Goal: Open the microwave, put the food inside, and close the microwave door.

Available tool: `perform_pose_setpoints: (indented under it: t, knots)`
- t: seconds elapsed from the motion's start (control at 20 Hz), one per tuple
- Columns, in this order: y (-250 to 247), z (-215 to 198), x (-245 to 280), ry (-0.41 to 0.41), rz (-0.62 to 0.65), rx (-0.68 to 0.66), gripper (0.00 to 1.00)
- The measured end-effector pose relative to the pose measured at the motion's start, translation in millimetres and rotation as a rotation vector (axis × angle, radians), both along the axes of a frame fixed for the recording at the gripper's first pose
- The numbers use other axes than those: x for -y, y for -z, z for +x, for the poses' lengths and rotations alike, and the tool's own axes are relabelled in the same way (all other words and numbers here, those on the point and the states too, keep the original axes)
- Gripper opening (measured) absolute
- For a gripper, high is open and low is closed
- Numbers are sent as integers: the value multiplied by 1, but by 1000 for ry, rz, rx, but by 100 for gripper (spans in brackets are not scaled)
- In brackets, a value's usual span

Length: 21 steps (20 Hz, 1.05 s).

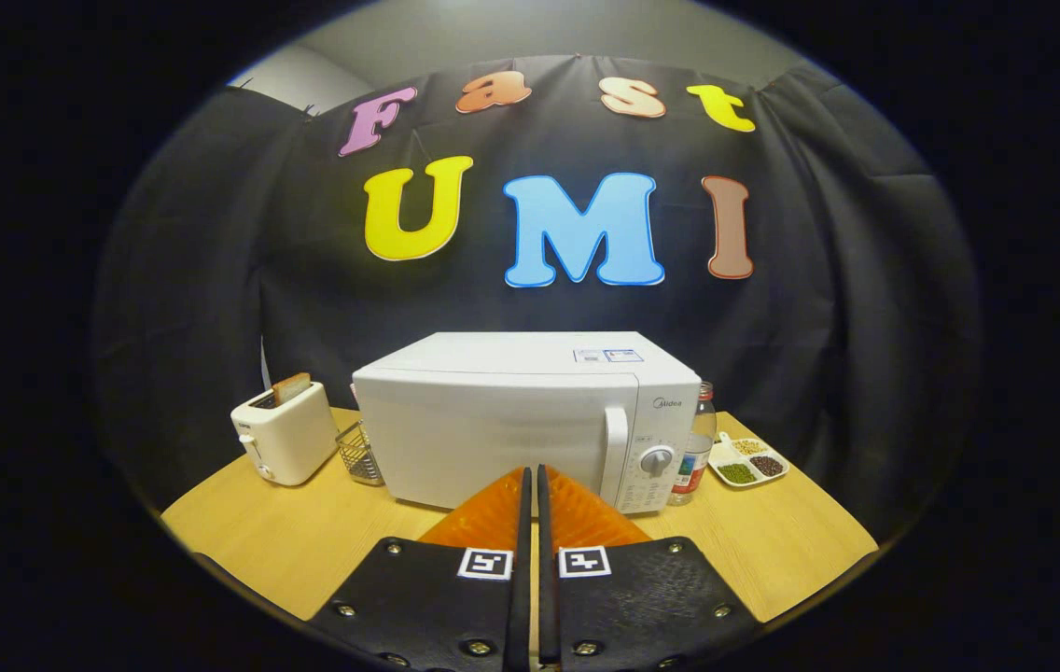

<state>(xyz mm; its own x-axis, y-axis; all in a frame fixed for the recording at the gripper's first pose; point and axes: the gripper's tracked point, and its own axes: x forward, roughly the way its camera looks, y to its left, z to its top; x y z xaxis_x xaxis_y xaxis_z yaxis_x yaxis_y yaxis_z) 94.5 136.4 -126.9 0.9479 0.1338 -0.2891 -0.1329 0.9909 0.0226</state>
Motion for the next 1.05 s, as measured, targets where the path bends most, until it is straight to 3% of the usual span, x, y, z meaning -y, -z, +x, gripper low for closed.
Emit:
perform_pose_setpoints:
  t: [0.45,0.55,0.7,0.75,0.8,1.05]
  knots:
    - [-44,-94,-5,1,8,89,7]
    - [-50,-109,-3,-1,-8,108,56]
    - [-58,-128,4,33,-39,152,75]
    - [-58,-132,5,43,-38,155,96]
    - [-56,-136,3,44,-33,150,99]
    - [-59,-144,3,65,2,161,98]
